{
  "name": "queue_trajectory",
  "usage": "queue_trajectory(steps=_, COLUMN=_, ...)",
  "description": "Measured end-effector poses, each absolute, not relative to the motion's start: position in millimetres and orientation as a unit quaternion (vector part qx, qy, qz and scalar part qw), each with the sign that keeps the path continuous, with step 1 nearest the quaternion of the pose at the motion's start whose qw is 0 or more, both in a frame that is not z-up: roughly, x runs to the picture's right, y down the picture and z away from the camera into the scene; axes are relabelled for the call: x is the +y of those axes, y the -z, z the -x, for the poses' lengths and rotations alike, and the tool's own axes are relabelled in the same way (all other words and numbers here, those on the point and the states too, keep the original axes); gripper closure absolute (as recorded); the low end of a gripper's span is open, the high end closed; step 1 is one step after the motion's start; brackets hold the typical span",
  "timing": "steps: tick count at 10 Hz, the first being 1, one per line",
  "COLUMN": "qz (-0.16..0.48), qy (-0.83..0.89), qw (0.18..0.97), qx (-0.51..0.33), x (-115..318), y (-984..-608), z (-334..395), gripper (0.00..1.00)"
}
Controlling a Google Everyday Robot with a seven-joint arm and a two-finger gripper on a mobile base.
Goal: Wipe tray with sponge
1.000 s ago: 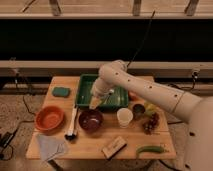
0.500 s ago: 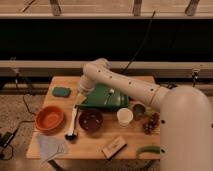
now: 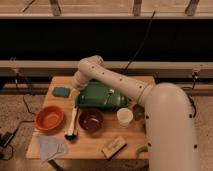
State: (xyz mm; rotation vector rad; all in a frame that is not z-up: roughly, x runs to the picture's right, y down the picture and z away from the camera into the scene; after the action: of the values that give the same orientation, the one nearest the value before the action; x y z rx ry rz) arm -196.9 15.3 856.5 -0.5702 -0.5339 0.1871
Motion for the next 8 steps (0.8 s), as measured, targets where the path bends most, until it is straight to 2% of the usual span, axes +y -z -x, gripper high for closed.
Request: queue_trajectory(steps=8, qz=0.277, qy=-0.09, qw=0.928, qx=-0.233, x=11, y=-905, z=248, gripper=0.35)
